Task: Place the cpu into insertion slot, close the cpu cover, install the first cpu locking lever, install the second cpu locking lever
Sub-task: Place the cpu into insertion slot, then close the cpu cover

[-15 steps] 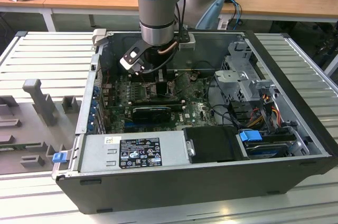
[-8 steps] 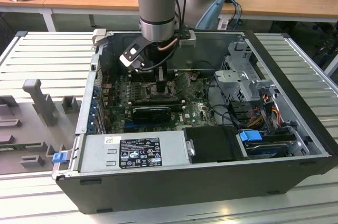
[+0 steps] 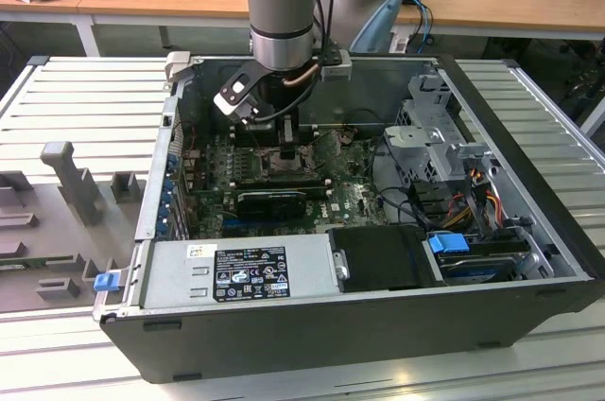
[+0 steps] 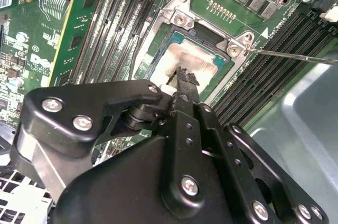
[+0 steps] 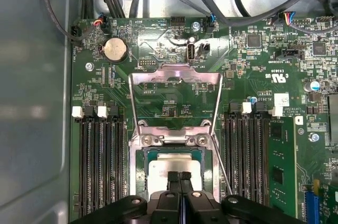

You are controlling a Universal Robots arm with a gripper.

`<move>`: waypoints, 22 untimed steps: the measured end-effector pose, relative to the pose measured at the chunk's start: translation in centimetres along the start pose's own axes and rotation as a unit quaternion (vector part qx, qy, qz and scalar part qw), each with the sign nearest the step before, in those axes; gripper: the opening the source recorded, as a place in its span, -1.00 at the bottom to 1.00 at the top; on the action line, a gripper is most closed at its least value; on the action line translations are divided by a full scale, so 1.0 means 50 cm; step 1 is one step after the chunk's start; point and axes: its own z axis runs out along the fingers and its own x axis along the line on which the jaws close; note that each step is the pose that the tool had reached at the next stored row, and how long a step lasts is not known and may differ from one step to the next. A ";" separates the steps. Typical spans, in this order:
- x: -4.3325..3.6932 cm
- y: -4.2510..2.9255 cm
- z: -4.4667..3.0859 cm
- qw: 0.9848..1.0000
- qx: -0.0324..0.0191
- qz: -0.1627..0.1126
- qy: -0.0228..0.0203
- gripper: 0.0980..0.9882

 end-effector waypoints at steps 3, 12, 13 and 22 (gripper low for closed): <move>0.000 0.000 -0.003 1.000 0.000 0.000 0.000 -0.98; -0.002 0.010 -0.003 1.000 0.001 0.000 0.001 -0.98; -0.002 0.010 -0.003 1.000 0.001 0.000 0.001 -0.98; -0.002 0.012 -0.029 1.000 0.001 0.000 0.002 -0.98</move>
